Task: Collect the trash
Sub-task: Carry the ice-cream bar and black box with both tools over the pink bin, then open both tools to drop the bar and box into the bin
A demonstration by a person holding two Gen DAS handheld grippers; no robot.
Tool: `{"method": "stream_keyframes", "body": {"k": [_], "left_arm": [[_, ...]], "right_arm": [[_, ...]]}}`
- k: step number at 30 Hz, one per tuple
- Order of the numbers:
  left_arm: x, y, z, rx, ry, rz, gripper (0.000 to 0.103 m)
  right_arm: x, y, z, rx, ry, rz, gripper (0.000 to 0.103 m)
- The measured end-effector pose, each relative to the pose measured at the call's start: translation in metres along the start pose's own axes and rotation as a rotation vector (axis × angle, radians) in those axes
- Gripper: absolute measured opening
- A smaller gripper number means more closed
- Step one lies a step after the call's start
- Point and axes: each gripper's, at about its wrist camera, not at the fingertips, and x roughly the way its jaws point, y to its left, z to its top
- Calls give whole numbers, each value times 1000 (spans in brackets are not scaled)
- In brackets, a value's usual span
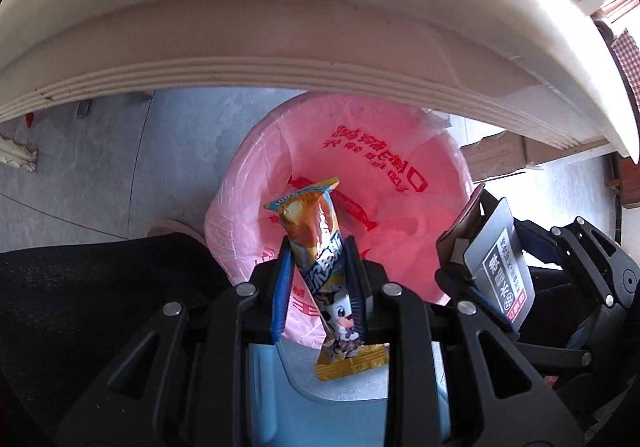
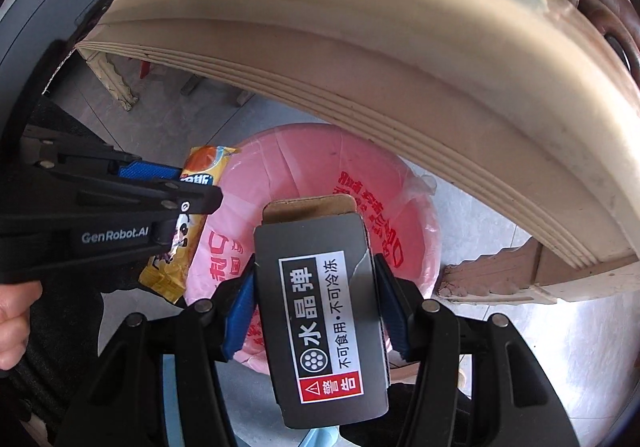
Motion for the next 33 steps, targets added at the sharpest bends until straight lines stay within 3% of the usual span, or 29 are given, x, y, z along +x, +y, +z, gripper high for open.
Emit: {"method": "stream_keyframes", "body": {"k": [17,28,30,31,32,33], "left_arm": [[84,17,11,-163,192,-6,25],[106,10,12,-131,244,3,26],[109,10,11,-139,265,-4,39],[111,11,12,-146,278,-17,54],[111,12,12,-152,280,-13,63],[109,13,12,-154,267,-4,64]], "right_arm": [[57,-9,0,1,69,16,54],[80,-15,-6,17,114,33,55],[82,-15,-6,24,106,34,65],[82,-16,-7,30,105,34,77],[82,-17,-7,38,104,33,81],[82,-17,-7,44,101,35,81]]}}
